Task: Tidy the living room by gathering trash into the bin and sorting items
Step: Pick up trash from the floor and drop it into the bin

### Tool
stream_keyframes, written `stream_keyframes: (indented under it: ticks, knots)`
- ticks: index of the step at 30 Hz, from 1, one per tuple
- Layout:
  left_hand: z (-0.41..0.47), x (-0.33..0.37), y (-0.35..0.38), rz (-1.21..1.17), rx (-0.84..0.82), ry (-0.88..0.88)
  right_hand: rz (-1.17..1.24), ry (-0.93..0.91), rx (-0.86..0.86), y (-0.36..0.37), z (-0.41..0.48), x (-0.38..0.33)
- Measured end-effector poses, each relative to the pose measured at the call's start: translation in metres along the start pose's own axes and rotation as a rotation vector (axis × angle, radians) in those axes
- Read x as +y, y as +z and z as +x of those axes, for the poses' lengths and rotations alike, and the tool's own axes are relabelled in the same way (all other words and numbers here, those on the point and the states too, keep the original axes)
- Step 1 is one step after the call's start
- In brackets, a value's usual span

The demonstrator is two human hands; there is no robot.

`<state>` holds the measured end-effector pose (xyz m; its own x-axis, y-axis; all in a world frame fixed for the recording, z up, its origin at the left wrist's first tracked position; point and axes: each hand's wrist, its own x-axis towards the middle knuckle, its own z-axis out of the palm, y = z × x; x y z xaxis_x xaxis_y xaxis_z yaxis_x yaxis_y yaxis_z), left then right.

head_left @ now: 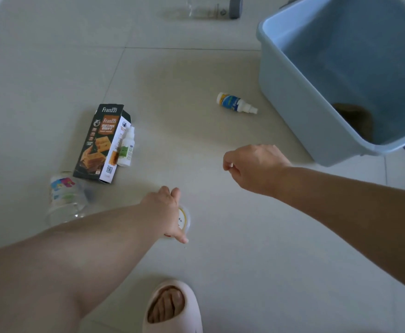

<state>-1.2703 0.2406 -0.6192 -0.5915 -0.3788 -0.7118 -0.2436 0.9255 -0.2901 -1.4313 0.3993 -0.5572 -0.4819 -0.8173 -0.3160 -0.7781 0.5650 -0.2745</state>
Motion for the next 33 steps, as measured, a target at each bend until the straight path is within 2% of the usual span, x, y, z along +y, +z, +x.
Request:
stream_keyframes:
  ticks: [2, 4, 6, 7, 10, 12, 14, 16, 21, 28, 33]
  knots:
    - [0.001, 0.002, 0.008, -0.036, -0.022, -0.02, -0.073, 0.003, 0.106, -0.011, 0.002, 0.01]
    - [0.0, 0.007, 0.012, -0.027, -0.009, -0.013, -0.214, -0.005, 0.341, -0.022, 0.004, 0.025]
    - [0.002, 0.01, 0.01, -0.012, -0.004, -0.013, -0.274, 0.108, 0.537, -0.034, 0.005, 0.04]
    - [0.005, 0.012, 0.004, -0.015, -0.02, -0.018, -0.269, 0.199, 0.536, -0.04, 0.004, 0.046]
    - [0.018, 0.016, -0.02, -0.121, -0.03, -0.049, -0.187, 0.495, 0.352, -0.05, 0.001, 0.058]
    - [0.027, 0.019, -0.045, -0.223, -0.013, -0.061, -0.095, 0.6, 0.301, -0.053, -0.002, 0.068]
    - [0.039, 0.02, -0.073, -0.351, -0.011, -0.073, -0.027, 0.598, 0.316, -0.056, -0.006, 0.08]
    - [0.053, 0.019, -0.099, -0.588, 0.015, -0.117, -0.046, 0.557, 0.338, -0.058, -0.01, 0.088]
    - [0.068, 0.023, -0.137, -1.079, 0.2, -0.174, -0.038, 0.507, 0.361, -0.057, -0.015, 0.085]
    - [0.059, 0.022, -0.183, -1.388, 0.614, -0.243, -0.064, 0.415, 0.343, -0.058, -0.024, 0.075]
    - [0.05, 0.025, -0.209, -1.717, 0.728, -0.197, -0.026, 0.44, 0.321, -0.055, -0.019, 0.073]
